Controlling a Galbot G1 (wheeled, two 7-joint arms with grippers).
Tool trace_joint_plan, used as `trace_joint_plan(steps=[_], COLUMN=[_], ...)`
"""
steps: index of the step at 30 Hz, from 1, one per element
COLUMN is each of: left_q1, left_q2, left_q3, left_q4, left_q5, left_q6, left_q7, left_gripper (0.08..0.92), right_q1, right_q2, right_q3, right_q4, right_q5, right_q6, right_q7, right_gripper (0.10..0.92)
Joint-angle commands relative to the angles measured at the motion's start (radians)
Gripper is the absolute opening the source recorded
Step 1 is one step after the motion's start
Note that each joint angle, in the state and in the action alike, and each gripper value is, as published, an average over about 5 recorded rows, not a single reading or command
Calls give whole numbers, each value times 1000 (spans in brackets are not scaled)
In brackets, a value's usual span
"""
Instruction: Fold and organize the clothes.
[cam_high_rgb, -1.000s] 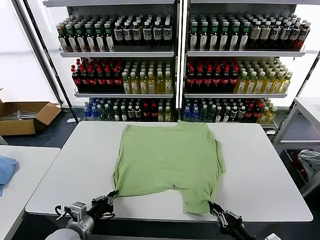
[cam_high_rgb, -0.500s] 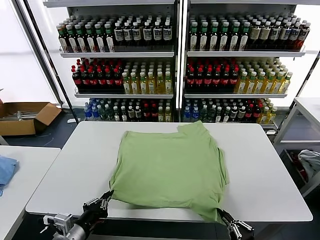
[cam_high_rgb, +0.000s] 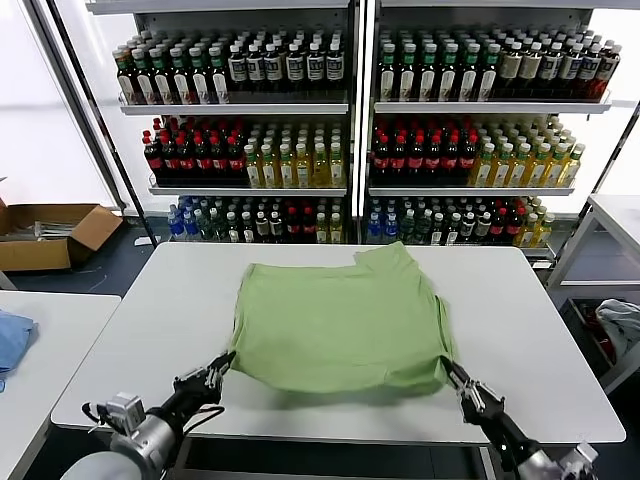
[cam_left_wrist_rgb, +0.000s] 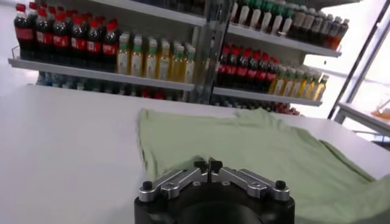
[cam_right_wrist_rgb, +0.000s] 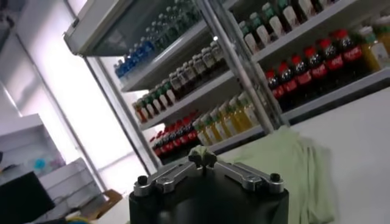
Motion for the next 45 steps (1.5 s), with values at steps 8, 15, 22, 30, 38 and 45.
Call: trace_joint_plan(steps=[8, 15, 22, 30, 38, 45], left_q1=[-412, -247, -156, -197, -215, -222], left_q2=[-39, -32, -58, -66, -54, -44], left_q3=[128, 65, 87, 139, 156, 157], left_q4=[436, 285, 240, 314, 332, 332], left_q5=[-39, -15, 24, 78, 65, 50], left_q6=[21, 14, 32, 57, 66, 62], left_q7=[-25, -34, -47, -56, -57, -52], left_gripper=[103, 279, 478, 712, 625, 426], right_q1=[278, 77, -47, -5, 18, 25], right_q2=[-64, -103, -88, -78, -79, -78], right_q3=[-199, -94, -72, -113, -132, -137], right_q4=[-196, 4, 84, 47, 35, 34], right_q5=[-256, -407, -484, -423, -356, -327], right_q6=[-81, -144, -255, -355, -394, -389], right_q7=[141, 218, 339, 386, 400, 392], right_gripper=[252, 460, 650, 766, 535, 335])
